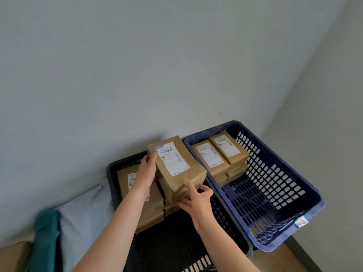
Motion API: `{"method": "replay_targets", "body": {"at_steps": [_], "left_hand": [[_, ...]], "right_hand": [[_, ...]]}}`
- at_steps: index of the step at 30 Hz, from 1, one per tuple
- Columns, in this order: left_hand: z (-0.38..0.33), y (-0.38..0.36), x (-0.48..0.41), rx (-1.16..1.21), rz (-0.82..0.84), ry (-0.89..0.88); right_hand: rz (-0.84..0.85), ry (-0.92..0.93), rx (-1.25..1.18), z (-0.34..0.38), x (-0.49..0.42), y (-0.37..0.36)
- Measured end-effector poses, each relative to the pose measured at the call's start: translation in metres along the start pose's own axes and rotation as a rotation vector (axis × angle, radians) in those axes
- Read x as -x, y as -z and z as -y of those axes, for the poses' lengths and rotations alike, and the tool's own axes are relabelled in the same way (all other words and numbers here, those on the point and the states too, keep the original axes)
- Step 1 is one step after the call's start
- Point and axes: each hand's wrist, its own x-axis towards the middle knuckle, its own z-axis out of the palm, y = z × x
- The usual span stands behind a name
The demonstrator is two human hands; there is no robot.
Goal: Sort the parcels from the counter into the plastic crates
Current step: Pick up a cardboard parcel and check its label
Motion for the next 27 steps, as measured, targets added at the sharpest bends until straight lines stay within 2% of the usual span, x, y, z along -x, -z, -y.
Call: {"method": "replay_targets", "body": {"at_steps": [10, 20, 27], "left_hand": [[0.000, -0.018, -0.011, -0.172, -0.101, -0.005], [0.009, -0.034, -0.020, -0.267, -0.185, -0.103], [0.009, -0.037, -0.022, -0.283, -0.205, -0.116]], "right_hand": [[0.037, -0.123, 0.002, 0.001, -0.040, 0.001], [0.101, -0.129, 0.179, 0.004, -0.064, 0.009], [0.138, -0.143, 0.182, 0.002, -0.070, 0.011]]}}
